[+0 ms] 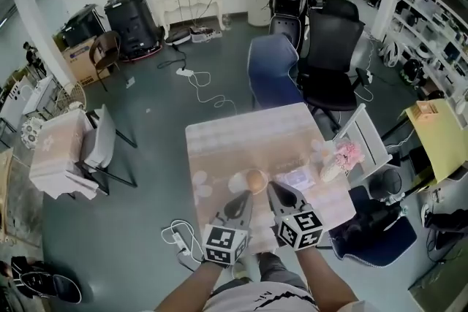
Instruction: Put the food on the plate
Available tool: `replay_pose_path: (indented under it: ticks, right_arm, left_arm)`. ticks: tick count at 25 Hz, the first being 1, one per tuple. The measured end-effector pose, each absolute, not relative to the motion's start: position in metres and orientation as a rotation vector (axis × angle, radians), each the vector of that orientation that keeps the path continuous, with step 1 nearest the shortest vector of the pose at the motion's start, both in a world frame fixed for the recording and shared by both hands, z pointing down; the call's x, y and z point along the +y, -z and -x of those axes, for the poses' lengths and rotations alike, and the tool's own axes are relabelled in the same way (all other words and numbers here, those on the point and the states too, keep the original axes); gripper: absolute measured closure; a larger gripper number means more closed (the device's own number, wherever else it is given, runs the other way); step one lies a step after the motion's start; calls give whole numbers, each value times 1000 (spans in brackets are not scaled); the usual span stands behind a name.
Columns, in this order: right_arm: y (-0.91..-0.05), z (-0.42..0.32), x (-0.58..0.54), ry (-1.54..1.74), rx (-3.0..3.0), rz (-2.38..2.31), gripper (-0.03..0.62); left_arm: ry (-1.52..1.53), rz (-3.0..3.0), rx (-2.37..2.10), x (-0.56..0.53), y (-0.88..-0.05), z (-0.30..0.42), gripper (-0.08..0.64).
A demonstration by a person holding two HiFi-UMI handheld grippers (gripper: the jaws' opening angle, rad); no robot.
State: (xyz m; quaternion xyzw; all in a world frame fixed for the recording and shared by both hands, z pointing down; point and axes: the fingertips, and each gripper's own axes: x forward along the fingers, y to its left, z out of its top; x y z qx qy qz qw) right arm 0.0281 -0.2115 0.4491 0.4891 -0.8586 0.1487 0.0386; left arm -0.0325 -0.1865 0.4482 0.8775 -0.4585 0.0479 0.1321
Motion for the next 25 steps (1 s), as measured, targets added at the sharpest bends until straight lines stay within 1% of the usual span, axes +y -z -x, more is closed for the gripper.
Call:
replay_pose_path:
  ticks: [11, 25]
  right_arm:
    - [-425, -25, -208, -400, -2666, -1517, 575]
    - [-428, -31, -215, -400, -2651, -1517, 575]
  left_arm:
    - [-105, -2584, -1343, -180, -425, 33, 552]
    - [-113, -2571, -1352, -185, -429, 28, 552]
